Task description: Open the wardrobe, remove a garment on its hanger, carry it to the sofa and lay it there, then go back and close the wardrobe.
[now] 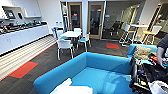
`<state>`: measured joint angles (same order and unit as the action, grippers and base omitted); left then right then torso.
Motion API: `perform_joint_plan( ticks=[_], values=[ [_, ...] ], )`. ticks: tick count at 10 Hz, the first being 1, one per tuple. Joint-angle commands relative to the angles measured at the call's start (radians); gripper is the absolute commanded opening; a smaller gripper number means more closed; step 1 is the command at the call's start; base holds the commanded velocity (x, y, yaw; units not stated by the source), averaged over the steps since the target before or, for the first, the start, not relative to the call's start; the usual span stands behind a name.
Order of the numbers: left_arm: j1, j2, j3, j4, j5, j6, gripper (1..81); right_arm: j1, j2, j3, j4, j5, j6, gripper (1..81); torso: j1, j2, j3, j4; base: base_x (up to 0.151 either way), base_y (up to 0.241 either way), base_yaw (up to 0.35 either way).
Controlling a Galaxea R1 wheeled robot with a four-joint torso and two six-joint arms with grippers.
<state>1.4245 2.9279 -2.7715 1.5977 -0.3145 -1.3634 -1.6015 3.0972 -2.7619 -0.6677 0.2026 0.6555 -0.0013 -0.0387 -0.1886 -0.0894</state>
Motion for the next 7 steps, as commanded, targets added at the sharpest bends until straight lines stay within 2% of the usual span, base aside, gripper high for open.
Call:
perform_joint_plan(
  ticks=[1,7],
  values=[
    [-0.048,-0.010,-0.005,0.011,0.026,0.001,81.1,0.021,0.007,0.001,-0.003,-0.041,-0.001,81.1,0.001,0.000,0.000,0.000,-0.106,0.000,0.000],
    [-0.048,-0.008,-0.004,0.015,0.026,0.001,81.1,0.021,0.008,0.001,-0.004,-0.041,-0.001,81.1,0.001,0.000,0.000,0.000,-0.106,0.000,0.000]
  ],
)
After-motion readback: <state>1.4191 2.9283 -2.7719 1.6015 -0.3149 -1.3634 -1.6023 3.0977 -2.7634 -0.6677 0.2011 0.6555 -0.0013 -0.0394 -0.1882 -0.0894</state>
